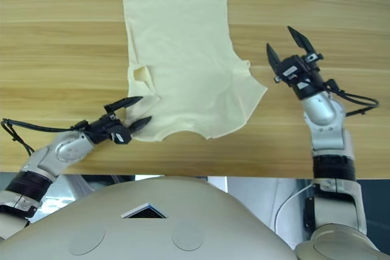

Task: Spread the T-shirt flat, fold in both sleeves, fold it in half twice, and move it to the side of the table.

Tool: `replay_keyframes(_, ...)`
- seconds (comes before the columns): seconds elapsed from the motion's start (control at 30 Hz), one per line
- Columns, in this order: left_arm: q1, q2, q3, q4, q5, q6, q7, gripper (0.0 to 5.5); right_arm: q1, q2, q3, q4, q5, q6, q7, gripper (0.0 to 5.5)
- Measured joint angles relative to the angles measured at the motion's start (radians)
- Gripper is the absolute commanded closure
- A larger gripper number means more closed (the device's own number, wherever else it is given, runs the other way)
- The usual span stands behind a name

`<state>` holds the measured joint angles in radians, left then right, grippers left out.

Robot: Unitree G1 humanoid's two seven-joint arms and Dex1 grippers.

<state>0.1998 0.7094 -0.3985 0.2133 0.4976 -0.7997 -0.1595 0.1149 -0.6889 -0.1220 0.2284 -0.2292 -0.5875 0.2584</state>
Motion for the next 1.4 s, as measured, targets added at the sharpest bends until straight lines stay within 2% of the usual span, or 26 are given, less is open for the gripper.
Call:
replay_keyframes(0.13,0.046,0.039,0.026,-0.031,-0.023,0.002,0.000,1.24,0.134,-0.082,-0.114,-0.047,-0.050,0.011,-0.023,2.85)
replay_keyframes(0.23,0.094,0.071,0.053,-0.068,-0.032,0.006,-0.001,0.99,0.203,-0.088,-0.126,-0.084,-0.091,0.020,-0.028,2.85)
replay_keyframes(0.3,0.131,0.103,0.075,-0.097,-0.038,0.012,-0.001,0.82,0.231,-0.100,-0.102,-0.098,-0.152,0.022,-0.024,2.85)
replay_keyframes(0.47,0.188,0.157,0.144,-0.136,-0.042,0.032,-0.001,0.37,0.266,-0.113,0.059,-0.100,-0.308,0.015,0.015,2.85)
replay_keyframes(0.6,0.206,0.161,0.189,-0.167,-0.032,0.060,0.000,0.12,0.226,-0.099,0.123,-0.098,-0.389,0.033,-0.044,2.85)
replay_keyframes(1.0,0.253,0.057,0.279,-0.306,-0.160,0.041,-0.002,0.12,0.314,-0.164,0.190,-0.214,-0.387,0.061,-0.046,2.85)
replay_keyframes(1.4,0.138,-0.095,0.334,-0.318,-0.259,0.059,0.011,0.12,0.440,-0.275,0.183,-0.331,-0.338,0.056,0.004,2.85)
